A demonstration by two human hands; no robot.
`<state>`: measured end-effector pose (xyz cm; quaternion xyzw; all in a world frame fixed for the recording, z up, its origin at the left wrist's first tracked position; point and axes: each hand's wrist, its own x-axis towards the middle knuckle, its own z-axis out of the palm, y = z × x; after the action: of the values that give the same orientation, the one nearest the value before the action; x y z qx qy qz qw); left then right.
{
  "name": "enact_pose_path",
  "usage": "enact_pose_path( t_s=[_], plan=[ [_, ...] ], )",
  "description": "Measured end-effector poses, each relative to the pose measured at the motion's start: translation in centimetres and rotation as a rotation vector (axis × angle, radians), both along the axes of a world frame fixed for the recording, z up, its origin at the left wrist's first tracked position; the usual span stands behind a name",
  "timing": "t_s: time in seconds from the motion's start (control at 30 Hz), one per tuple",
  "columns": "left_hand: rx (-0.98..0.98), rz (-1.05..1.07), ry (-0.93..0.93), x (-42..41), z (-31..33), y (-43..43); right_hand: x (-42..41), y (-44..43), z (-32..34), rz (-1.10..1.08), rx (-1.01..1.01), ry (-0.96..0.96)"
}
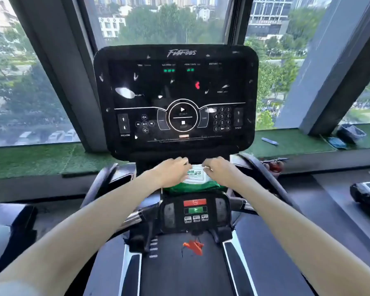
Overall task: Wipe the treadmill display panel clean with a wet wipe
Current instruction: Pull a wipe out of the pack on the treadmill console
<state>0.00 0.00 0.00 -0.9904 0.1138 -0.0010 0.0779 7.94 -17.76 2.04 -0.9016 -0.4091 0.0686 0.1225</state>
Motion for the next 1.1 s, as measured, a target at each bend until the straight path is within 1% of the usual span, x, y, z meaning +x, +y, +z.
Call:
enact_pose_path(
  t_s=[0.03,0.13,0.2,0.3,0.4,0.5,0.6,0.7,0.83,0.9,1.0,1.03,1.1],
  plan=[
    [0.008,0.01,0.032,0.5,-0.4,-0.2,0.3,0.3,-0.4,0.002,-0.023,0.013],
    [-0.054,0.05,0.052,1.5,-1.5,-0.5,0.9,0.9,-1.6,0.043,-0.132,0.051],
    [-0.082,0.1,0.097,2.0,-2.4,-0.7,1.8,1.3,-2.8,0.069,-0.168,0.087],
    [-0.145,0.16,0.098,2.4,-3.5,-1.1,3.0,1.3,-4.3,0.111,-0.164,0.124],
    [-0.171,0.191,0.061,3.0,-4.4,-1.4,4.0,1.2,-5.1,0.153,-0.149,0.1],
    [-0.176,0.208,0.099,3.1,-4.8,-1.4,4.7,1.1,-5.9,0.196,-0.12,0.067],
    [-0.141,0.197,0.112,3.0,-5.2,-1.3,5.1,1.2,-6.7,0.241,-0.122,0.029],
    [-0.141,0.192,0.153,2.8,-5.5,-0.9,5.2,1.4,-7.2,0.262,-0.101,0.034],
    [-0.073,0.187,0.198,2.4,-5.4,-1.6,5.4,1.4,-7.9,0.28,-0.076,0.068],
    [-0.129,0.182,0.188,2.4,-5.1,-1.7,5.8,1.4,-8.1,0.274,-0.061,0.113],
    [-0.22,0.23,0.144,2.7,-4.0,-1.2,6.1,1.5,-8.2,0.255,-0.063,0.165],
    [-0.2,0.231,0.139,2.9,-3.6,-1.2,6.0,1.6,-8.2,0.247,-0.065,0.166],
    [-0.092,0.213,0.121,3.4,-2.4,-1.4,5.7,1.5,-8.1,0.216,-0.043,0.19]
  ],
)
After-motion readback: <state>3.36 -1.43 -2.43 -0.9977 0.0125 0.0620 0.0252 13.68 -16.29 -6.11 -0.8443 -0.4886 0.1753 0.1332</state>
